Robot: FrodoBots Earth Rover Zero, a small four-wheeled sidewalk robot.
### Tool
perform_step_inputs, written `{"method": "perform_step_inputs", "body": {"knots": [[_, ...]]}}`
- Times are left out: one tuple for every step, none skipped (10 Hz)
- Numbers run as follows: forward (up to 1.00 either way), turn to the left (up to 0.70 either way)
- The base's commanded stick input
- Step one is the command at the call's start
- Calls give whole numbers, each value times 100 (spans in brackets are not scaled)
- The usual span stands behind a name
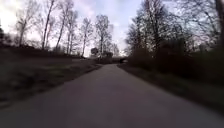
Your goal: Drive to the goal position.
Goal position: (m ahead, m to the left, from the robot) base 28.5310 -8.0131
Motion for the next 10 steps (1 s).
{"method": "perform_step_inputs", "body": {"knots": [[100, 1], [100, 1], [100, 1], [100, 1], [100, 1], [100, 1], [100, 1], [100, 1], [100, 1], [100, 1]]}}
